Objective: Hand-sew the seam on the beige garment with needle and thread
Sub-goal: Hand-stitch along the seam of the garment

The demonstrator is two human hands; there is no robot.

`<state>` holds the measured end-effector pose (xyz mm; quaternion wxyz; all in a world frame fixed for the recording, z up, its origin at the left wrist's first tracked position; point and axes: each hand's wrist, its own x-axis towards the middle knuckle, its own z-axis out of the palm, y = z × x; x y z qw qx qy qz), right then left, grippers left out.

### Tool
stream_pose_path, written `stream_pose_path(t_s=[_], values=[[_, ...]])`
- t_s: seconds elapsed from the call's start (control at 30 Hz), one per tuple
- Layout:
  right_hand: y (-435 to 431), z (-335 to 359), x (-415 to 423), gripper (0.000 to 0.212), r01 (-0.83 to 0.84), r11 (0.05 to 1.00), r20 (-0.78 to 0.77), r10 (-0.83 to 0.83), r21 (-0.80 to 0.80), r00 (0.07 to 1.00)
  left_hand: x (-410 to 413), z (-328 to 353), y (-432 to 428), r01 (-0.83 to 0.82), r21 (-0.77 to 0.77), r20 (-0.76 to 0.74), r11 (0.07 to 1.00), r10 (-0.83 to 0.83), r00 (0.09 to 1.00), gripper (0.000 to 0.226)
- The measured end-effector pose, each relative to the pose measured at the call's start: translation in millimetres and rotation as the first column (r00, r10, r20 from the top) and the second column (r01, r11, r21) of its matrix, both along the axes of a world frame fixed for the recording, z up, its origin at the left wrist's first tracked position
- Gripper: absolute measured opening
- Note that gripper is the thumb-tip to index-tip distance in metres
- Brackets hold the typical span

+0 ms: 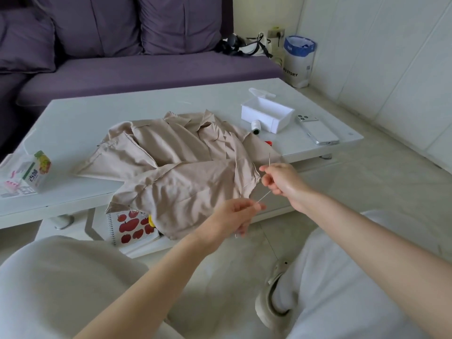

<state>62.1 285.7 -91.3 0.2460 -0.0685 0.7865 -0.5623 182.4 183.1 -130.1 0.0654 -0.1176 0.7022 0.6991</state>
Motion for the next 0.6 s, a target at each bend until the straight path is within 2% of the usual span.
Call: stream_pose_path(t_s=[0.13,0.23,0.3,0.4,0.53,0.6], values=[[-1,-15,-18,0.029,0.138,0.99,0.068,-0.135,-0.029,0.988,15,-20,-18,-0.085,-0.363,0.019,0.928,0.098,0.995,0.03],[-1,-32,-33,0.034,0.256,0.966,0.151,-0.249,-0.024,0.957,25,-36,-30,-0.081,-0.494,0.042,0.865,0.117,0.992,0.03],[2,-44,-41,0.029,0.235,0.97,0.14,-0.242,0.066,0.96,28,-48,-36,-0.079,-0.558,0.049,0.826,0.128,0.991,0.028],[2,-58,-39,0.003,0.152,0.983,0.132,-0.165,0.105,0.977,26,-59,-37,-0.075,-0.585,0.064,0.807,0.138,0.988,0.027],[-7,-83,-28,0.039,0.066,0.997,0.243,-0.073,0.034,0.967,23,-68,-40,-0.159,-0.537,0.041,0.828,0.214,0.976,0.024],[-17,-94,-23,0.04,0.096,0.995,0.274,-0.087,-0.021,0.958,23,-71,-41,-0.205,-0.494,0.04,0.845,0.258,0.965,0.021]])
